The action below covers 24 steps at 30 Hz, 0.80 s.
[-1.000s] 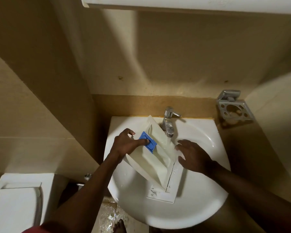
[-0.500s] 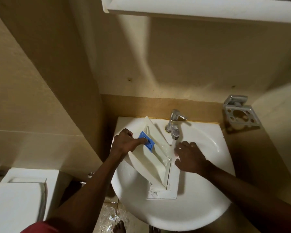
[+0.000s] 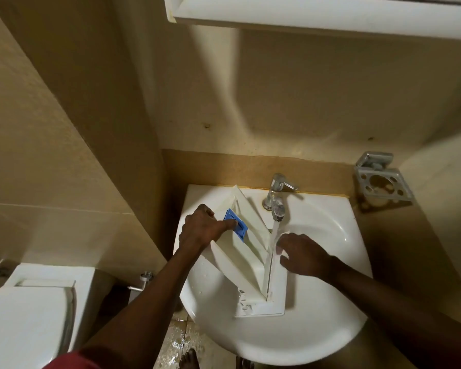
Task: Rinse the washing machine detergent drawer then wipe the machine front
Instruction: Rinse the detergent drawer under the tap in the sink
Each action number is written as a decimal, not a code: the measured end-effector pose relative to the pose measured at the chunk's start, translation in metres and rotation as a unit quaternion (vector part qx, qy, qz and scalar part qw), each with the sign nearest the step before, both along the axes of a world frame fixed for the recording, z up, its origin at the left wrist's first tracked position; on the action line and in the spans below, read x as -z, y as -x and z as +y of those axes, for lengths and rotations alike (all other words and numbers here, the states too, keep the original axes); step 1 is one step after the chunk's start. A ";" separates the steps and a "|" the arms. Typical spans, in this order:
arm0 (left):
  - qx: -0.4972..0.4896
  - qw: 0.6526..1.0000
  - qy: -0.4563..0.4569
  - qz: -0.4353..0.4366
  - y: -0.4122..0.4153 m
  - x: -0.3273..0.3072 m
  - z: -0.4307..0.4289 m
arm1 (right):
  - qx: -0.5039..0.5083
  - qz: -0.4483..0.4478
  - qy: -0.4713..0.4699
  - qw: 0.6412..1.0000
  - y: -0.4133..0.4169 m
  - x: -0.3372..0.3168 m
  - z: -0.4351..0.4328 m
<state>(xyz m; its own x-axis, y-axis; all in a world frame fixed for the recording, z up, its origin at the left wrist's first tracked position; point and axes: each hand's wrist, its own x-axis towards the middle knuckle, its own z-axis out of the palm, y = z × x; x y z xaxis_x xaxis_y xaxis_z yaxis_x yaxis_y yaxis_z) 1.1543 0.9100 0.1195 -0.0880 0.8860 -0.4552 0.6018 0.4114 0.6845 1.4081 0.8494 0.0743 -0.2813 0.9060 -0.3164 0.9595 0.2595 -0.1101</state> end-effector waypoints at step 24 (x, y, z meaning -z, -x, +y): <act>-0.022 0.987 0.048 -0.153 0.029 0.027 -0.028 | 0.490 0.552 0.229 0.635 0.006 0.013 0.001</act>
